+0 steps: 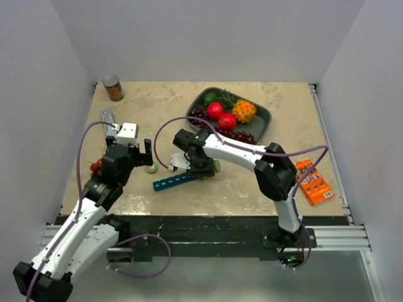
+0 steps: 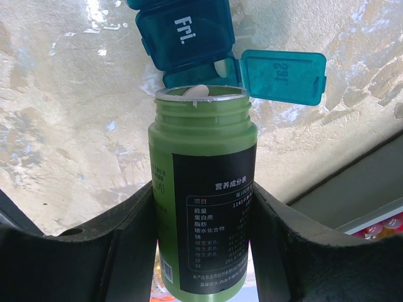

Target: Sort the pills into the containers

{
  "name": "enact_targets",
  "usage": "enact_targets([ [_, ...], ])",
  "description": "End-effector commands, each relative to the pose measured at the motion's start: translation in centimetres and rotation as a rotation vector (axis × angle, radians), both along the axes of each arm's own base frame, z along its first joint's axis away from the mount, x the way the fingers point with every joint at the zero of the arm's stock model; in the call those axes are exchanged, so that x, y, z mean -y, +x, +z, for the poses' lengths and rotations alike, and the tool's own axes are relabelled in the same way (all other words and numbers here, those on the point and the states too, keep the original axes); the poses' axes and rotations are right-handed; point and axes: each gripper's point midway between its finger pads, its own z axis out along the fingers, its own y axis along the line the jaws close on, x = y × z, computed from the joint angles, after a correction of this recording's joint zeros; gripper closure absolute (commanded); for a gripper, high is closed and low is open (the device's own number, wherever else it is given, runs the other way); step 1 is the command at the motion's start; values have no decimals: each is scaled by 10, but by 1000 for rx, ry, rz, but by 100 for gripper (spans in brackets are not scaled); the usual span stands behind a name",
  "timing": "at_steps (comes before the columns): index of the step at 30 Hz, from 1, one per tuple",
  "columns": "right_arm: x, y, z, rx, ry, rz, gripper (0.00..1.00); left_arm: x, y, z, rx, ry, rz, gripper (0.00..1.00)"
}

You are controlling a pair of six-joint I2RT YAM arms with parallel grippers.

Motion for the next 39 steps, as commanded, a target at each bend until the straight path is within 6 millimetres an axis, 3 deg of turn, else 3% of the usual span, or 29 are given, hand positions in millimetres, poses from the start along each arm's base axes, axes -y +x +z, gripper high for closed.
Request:
enact_targets([
  [1, -1, 4, 6, 6, 18, -24, 100, -4, 5, 8, 45, 2, 20, 0],
  [20, 12, -12, -10, -81, -42, -12, 100, -4, 5, 8, 44, 2, 16, 0],
  [39, 4, 2, 8, -69, 51, -69, 100, -4, 5, 7, 43, 4, 16, 0],
])
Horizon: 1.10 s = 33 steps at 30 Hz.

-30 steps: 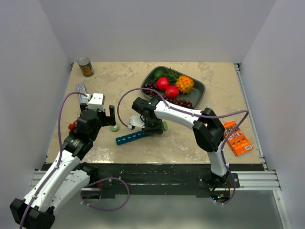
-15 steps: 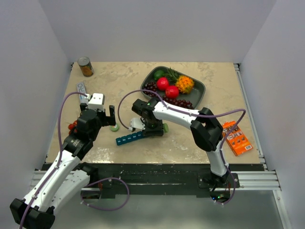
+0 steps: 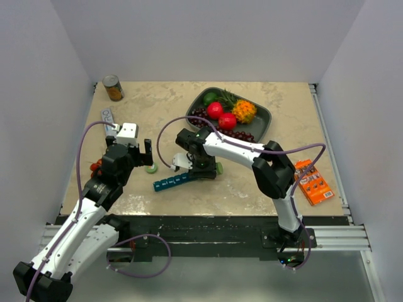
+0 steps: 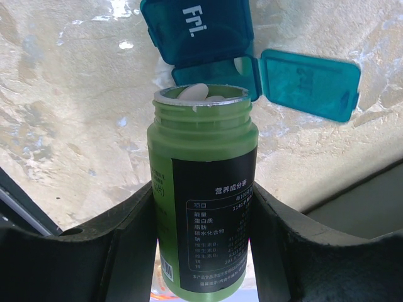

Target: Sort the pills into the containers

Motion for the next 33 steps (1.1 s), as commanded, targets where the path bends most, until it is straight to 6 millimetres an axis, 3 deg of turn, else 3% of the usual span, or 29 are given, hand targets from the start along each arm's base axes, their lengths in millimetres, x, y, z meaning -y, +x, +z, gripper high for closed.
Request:
enact_targets([
  [1, -8, 8, 21, 4, 85, -39, 100, -3, 5, 7, 43, 4, 16, 0],
  [17, -14, 4, 50, -110, 278, -89, 100, -3, 3, 11, 56, -3, 10, 0],
  [24, -17, 7, 121, -119, 560, -80, 100, -7, -5, 31, 142, -40, 14, 0],
  [26, -14, 10, 154, -76, 664, -69, 100, -8, -6, 33, 155, -43, 17, 0],
  [31, -16, -7, 245, -86, 1035, 40, 100, -8, -9, 37, 180, -52, 7, 0],
  [32, -5, -8, 273, -46, 1121, 55, 100, -8, -9, 37, 181, -53, 6, 0],
  [33, -3, -12, 286, -56, 1177, 61, 100, -7, -9, 37, 180, -53, 4, 0],
])
